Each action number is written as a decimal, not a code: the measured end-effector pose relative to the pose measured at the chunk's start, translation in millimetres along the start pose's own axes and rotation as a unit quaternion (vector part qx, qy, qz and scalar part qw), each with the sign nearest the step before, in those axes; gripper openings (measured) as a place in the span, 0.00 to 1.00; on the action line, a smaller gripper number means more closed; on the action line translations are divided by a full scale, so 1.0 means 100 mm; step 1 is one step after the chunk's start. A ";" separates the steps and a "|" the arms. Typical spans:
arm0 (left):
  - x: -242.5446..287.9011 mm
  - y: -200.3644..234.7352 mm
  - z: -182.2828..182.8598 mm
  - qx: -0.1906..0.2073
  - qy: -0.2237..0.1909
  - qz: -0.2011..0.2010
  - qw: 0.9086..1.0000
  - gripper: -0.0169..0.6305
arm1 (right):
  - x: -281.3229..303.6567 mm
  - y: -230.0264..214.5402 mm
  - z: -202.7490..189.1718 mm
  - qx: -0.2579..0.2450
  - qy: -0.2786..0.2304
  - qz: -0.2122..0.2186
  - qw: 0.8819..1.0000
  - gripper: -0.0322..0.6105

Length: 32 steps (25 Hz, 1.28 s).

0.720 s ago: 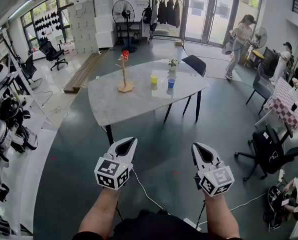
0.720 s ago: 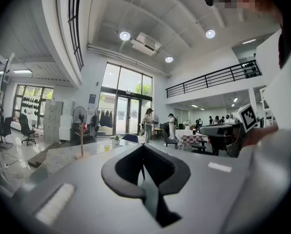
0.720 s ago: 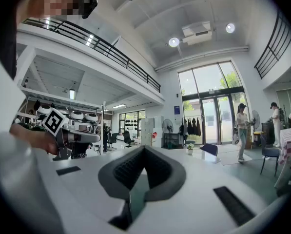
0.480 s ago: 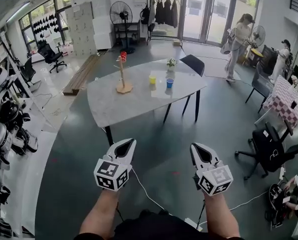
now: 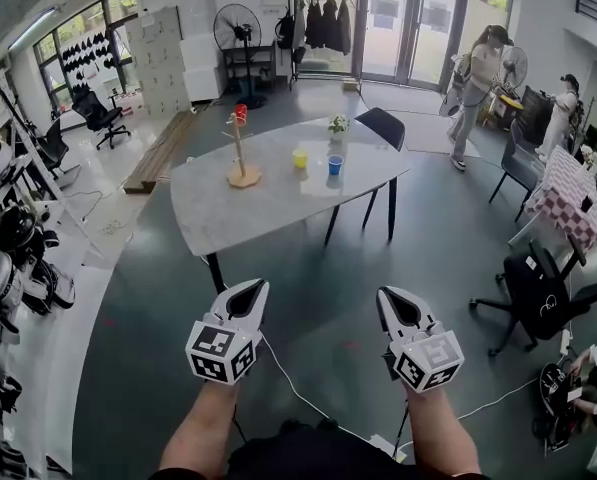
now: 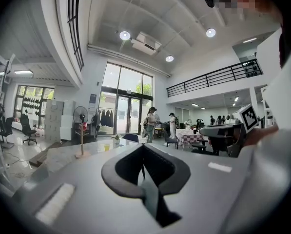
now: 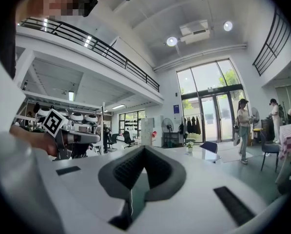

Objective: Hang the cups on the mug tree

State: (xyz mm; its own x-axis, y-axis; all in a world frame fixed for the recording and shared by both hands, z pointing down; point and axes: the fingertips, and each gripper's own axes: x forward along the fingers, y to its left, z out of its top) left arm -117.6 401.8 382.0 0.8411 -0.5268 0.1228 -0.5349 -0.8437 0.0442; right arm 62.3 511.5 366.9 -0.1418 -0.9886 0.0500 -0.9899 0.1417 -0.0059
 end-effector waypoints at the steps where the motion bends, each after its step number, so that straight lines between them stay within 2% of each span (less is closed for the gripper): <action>1: 0.01 0.00 0.00 -0.001 0.000 0.001 1.000 0.04 | -0.01 -0.01 0.03 0.001 -0.003 -0.004 1.000 0.07; 7: 0.00 -0.06 0.02 0.000 -0.008 -0.005 1.000 0.06 | -0.06 -0.04 0.06 0.001 -0.007 -0.015 1.000 0.07; 9: 0.01 -0.08 0.01 0.000 -0.006 -0.011 1.000 0.23 | -0.07 -0.07 0.05 0.003 -0.010 -0.020 1.000 0.07; 10: 0.01 -0.09 0.00 -0.001 -0.004 -0.012 1.000 0.27 | -0.07 -0.09 0.04 0.006 -0.009 -0.021 1.000 0.11; 11: 0.01 -0.09 -0.02 -0.001 -0.003 -0.011 1.000 0.30 | -0.06 -0.11 0.03 0.010 -0.007 -0.023 1.000 0.23; 13: 0.02 -0.08 -0.05 -0.002 0.001 -0.008 1.000 0.34 | -0.06 -0.13 0.00 0.016 -0.004 -0.025 1.000 0.29; 18: 0.01 -0.05 -0.14 -0.005 0.016 0.004 1.000 0.40 | -0.04 -0.16 -0.01 0.025 -0.009 -0.024 0.999 0.36; 21: 0.02 -0.01 -0.19 -0.011 0.028 0.013 0.999 0.47 | -0.04 -0.18 0.00 0.024 -0.012 -0.025 0.999 0.43; 26: 0.08 -0.11 -0.26 -0.020 0.039 0.005 0.999 0.50 | -0.04 -0.23 0.00 0.038 -0.014 -0.024 0.999 0.47; 32: 0.30 -0.40 -0.20 -0.010 0.024 -0.010 1.000 0.50 | -0.25 -0.41 0.00 0.046 -0.031 -0.024 0.998 0.47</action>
State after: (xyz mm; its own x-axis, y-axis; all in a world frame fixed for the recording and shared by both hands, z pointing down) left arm -73.0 422.0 404.1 0.8471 -0.5036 0.1698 -0.5197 -0.8517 0.0670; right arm 106.9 530.5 365.7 -0.0902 -0.9959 -0.0097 -0.9912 0.0907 -0.0968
